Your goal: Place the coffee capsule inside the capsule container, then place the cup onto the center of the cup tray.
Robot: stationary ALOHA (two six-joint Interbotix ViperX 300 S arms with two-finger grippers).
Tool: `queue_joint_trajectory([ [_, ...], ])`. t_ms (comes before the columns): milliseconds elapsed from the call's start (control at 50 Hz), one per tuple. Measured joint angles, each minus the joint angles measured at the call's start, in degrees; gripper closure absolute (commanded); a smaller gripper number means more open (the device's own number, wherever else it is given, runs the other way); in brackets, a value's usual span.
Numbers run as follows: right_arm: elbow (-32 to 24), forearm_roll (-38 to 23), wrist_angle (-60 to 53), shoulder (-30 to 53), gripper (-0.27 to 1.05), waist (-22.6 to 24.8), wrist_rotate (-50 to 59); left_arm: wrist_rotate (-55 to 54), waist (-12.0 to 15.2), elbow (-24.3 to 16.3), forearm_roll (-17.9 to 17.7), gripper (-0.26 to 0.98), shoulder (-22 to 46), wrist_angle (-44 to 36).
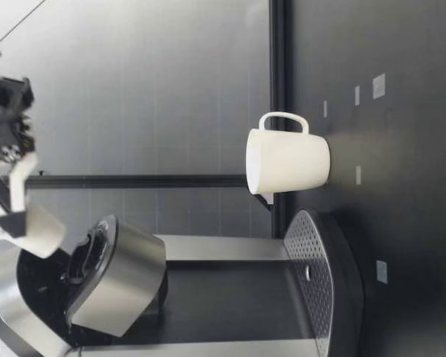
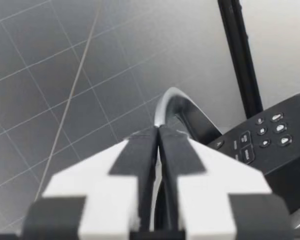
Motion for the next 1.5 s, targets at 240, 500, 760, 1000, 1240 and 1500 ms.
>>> queue_joint_trajectory([
  [240,-1.8,-0.8,0.6,2.2,0.24,-0.4,0.0,0.2,0.0,0.0,0.0,0.58,0.0,0.0],
  [500,-2.5,-0.9,0.7,4.2,0.24,-0.7,0.0,0.2,0.0,0.1,0.0,0.58,-0.1,0.0],
  [760,-3.6,-1.1,0.8,6.3,0.24,-0.8,0.0,0.2,0.0,0.2,0.0,0.58,0.0,0.0],
  [1000,-5.1,-1.2,1.1,7.8,0.19,-0.8,0.2,0.3,0.0,0.3,0.0,0.58,-0.1,0.1],
  [1240,-6.7,-1.2,3.3,9.0,-0.02,-1.1,0.3,0.4,0.0,0.5,0.0,0.58,0.0,0.1],
  [1500,-6.7,-1.2,3.8,9.0,-0.02,-1.1,0.4,0.4,0.0,0.5,0.1,0.58,0.0,0.2],
])
